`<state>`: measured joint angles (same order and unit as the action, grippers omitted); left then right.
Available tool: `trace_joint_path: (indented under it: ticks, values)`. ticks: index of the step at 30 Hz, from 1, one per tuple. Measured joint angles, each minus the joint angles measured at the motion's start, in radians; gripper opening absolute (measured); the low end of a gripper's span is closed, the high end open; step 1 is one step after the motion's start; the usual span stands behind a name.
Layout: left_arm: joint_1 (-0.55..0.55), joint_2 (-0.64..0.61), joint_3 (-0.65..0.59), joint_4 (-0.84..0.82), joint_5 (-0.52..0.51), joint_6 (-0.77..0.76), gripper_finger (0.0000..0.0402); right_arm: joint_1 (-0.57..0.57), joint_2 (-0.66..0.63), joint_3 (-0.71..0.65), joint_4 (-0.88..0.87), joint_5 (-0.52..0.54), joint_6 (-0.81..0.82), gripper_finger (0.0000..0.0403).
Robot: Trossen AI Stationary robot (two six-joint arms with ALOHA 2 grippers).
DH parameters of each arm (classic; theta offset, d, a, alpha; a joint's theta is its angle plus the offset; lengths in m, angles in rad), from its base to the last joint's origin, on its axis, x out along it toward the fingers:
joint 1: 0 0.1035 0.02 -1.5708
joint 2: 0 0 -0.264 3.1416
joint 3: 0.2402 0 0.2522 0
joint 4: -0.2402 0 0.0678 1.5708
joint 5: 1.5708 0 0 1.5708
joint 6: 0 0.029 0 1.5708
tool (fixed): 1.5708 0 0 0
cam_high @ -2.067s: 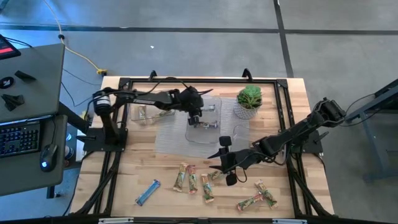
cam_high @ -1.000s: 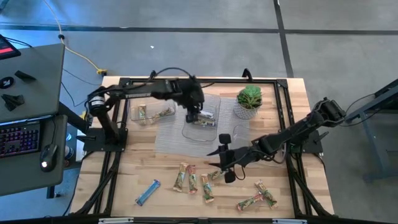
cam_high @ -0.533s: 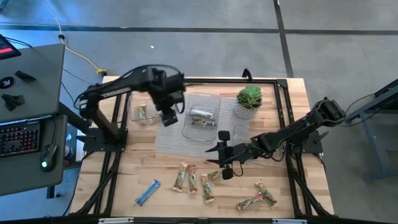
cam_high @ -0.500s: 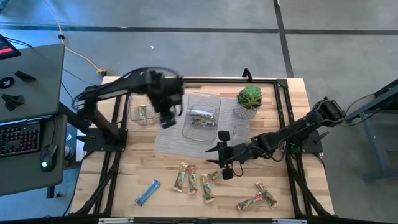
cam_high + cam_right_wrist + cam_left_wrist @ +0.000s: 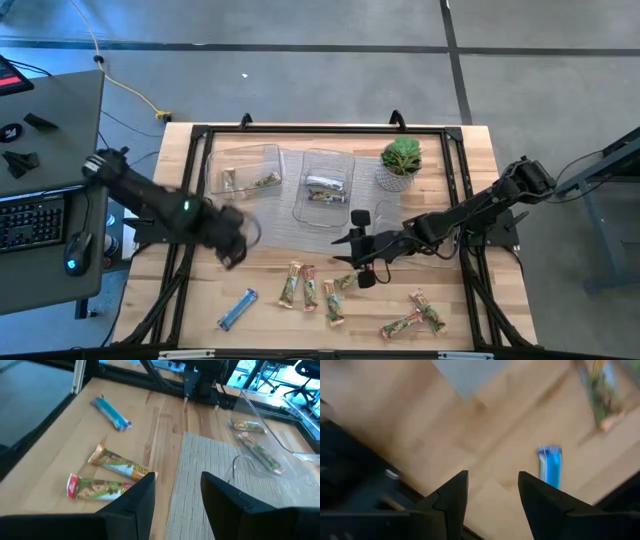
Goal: Pick and place Granola Bars by type
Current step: Put the blue granola bar into the middle transparent bin
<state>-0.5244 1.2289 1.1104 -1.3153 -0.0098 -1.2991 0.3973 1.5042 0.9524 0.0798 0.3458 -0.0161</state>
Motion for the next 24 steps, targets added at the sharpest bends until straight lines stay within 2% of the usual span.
trace_joint_path:
  ticks: [5, 10, 13, 20, 24]
  values:
    - [-0.144, 0.031, -0.172, 0.266, 0.055, -0.179, 0.0168, 0.0, 0.0, 0.0, -0.001, 0.006, -0.074, 0.0142]
    - [-0.207, 0.093, -0.283, 0.539, 0.057, -0.264, 0.0168, -0.003, 0.0, 0.0, -0.002, 0.029, -0.095, 0.0142]
    - [-0.227, 0.153, -0.294, 0.641, 0.068, -0.266, 0.0168, -0.008, 0.0, 0.0, -0.005, 0.029, -0.095, 0.0142]
    - [-0.229, 0.283, -0.295, 0.744, 0.094, -0.249, 0.0168, -0.024, 0.0, 0.0, -0.002, 0.026, -0.071, 0.0142]
    - [-0.23, 0.317, -0.295, 0.816, 0.114, -0.244, 0.0168, -0.03, 0.0, 0.0, -0.005, 0.026, -0.065, 0.0142]
